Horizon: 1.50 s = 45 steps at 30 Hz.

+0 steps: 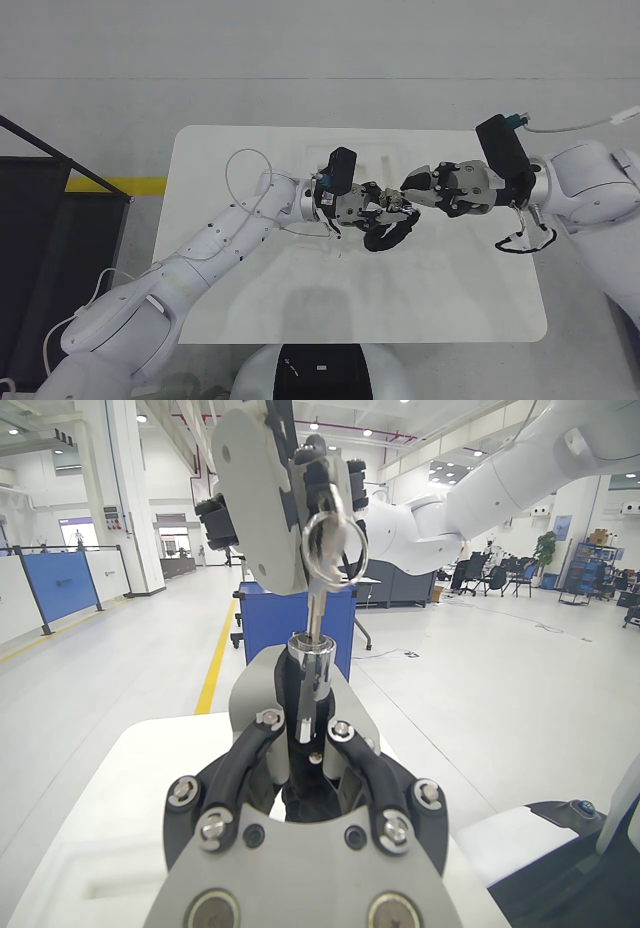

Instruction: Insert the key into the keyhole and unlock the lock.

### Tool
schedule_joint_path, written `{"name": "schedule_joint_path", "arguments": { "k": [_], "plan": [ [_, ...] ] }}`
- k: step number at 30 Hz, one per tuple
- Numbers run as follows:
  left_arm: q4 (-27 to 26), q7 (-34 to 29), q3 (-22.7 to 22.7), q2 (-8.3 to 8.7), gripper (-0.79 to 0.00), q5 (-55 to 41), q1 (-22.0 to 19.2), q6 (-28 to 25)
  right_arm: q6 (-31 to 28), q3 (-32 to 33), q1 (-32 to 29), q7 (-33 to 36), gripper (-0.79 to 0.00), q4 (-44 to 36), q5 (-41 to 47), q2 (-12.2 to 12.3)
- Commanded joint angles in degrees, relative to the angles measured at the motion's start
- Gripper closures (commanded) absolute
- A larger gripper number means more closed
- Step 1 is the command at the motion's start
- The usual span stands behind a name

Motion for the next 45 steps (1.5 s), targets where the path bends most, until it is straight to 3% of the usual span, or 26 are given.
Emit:
{"name": "schedule_joint_path", "arguments": {
  "k": [1,14,22,23,26,29,34,37,45],
  "plan": [
    [0.0,0.0,0.0,0.0,0.0,0.0,0.0,0.0,1.7,1.1,-1.0,-0.5,0.0,-1.5,-2.1,0.2],
    [0.0,0.0,0.0,0.0,0.0,0.0,0.0,0.0,6.9,7.0,-7.4,-4.7,0.0,-8.2,-7.4,1.2],
    [0.0,0.0,0.0,0.0,0.0,0.0,0.0,0.0,14.7,12.5,-14.2,-4.5,0.0,-14.6,-12.4,2.3],
    [0.0,0.0,0.0,0.0,0.0,0.0,0.0,0.0,15.2,12.9,-14.7,-4.5,-0.046,-15.0,-12.4,2.4],
    [0.0,0.0,0.0,0.0,0.0,0.0,0.0,0.0,15.2,13.9,-16.0,-4.8,-0.357,-15.5,-12.1,2.5],
    [0.0,0.0,0.0,0.0,0.0,0.0,0.0,0.0,14.8,15.6,-17.4,-5.6,-0.474,-15.7,-12.1,2.7],
    [0.0,0.0,0.0,0.0,0.0,0.0,0.0,0.0,15.5,19.0,-21.0,-6.4,-0.496,-14.6,-14.6,3.1],
    [0.0,0.0,0.0,0.0,0.0,0.0,0.0,0.0,16.8,20.1,-23.6,-6.9,-0.6,-14.2,-17.2,3.2],
    [0.0,0.0,0.0,0.0,0.0,0.0,0.0,0.0,18.1,19.1,-27.1,-8.8,-0.616,-14.0,-22.3,2.8]
  ]
}}
